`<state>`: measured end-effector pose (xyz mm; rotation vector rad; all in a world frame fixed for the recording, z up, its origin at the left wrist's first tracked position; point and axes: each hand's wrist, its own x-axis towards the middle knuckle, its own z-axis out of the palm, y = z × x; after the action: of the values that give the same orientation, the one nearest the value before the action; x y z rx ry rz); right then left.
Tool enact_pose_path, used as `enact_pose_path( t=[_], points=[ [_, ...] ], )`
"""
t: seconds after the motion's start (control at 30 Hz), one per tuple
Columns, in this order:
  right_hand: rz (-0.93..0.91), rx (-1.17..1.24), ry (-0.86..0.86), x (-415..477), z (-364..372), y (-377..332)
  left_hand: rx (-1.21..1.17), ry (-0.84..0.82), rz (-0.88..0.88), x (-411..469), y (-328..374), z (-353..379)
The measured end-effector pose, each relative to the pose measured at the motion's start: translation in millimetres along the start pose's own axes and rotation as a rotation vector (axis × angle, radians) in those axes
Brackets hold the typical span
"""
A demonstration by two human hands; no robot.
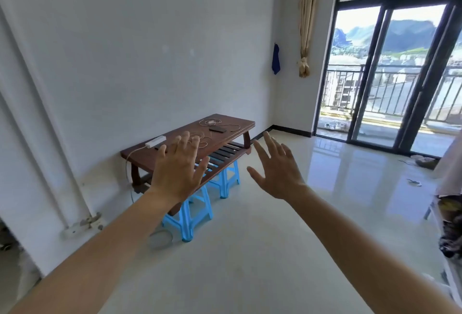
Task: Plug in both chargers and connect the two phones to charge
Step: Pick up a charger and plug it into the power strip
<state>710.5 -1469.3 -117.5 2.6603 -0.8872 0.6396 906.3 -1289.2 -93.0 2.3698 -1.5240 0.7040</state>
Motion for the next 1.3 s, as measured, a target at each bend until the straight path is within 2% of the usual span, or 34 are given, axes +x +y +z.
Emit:
enact_pose_path(
  t=[0.17, 0.33, 0.57, 0.8, 1.0, 1.3],
  points=[
    [-0.06, 0.012, -0.027, 122.8, 94.3, -2.5, -0.032, -0.013, -0.043, 101.6, -57.0, 99.1],
    [-0.077, 0.001, -0.109, 232.5, 169.6, 16.1, -0.026, -0.112, -0.083, 217.5, -108.2, 181.0],
    [-0.034, 0.054, -0.125, 367.2, 268.5, 68.8, -0.032, -0.177, -0.096, 370.0, -139.2, 285.5],
    [-0.07, 0.204, -0.134, 535.4, 404.8, 101.8, 0.015, -0.229, -0.166, 502.1, -174.5, 407.1],
    [-0.258, 0.247, -0.236, 676.6, 501.9, 75.3, 0.092, -0.295, -0.258, 579.8, -237.2, 465.9],
    [-0.524, 0.337, -0.36, 808.0, 633.2, -11.8, 0.137, -0.375, -0.527, 602.3, -354.5, 566.1]
  ],
)
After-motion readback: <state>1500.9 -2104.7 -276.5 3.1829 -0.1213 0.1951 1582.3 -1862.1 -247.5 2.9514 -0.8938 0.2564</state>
